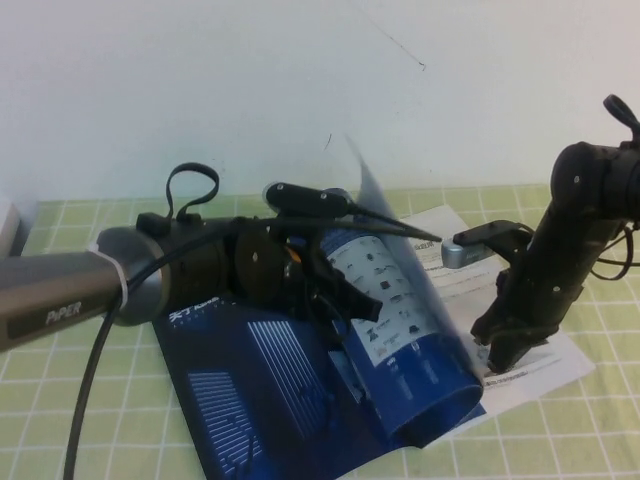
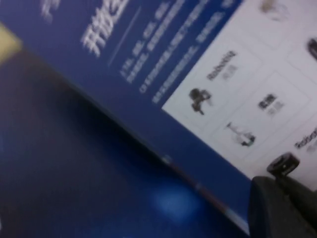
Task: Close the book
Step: 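Close the open booklet and leave it lying on the table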
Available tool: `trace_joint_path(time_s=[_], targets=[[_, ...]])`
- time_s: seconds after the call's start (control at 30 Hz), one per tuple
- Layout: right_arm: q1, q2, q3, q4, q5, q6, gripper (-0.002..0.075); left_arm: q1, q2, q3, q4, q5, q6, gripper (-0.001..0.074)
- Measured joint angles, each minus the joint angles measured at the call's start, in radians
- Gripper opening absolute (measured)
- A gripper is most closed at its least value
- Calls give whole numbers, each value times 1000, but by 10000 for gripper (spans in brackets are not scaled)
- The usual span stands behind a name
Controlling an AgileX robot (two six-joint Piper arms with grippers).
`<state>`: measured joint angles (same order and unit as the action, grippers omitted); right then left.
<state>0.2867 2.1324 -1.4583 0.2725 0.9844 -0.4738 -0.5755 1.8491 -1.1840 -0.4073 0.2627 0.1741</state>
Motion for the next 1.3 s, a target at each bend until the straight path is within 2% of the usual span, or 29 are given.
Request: trace_joint_path(time_s=[0.13,0.37,0.47,0.67,0.9,1.03,1.13,1.3], targets=[[0,-24,-39,-23,15,5,-3,0,0,-77,-2,50,24,-4],[0,-184,-192,-202,61,102,-3,0,0,-138,-2,126,98,-4],[0,-232,-220,-194,81,91,-3,0,0,-140,15,139,104,-4],[0,-245,-226,-57,105,-10,-3,0,-22,-142,13,138,163,-4],[2,-245,-235,15,89,-73,-3,0,-31,-144,-241,75,443,-4],[2,-248,-260,18,121,-93,-3,0,-44,-172,-404,136,667,-4],[2,-252,-284,22,159,-114,-3,-2,-90,-183,-451,167,753,-4],[2,-252,-289,23,178,-135,-3,10,-216,-189,-437,169,783,-4]])
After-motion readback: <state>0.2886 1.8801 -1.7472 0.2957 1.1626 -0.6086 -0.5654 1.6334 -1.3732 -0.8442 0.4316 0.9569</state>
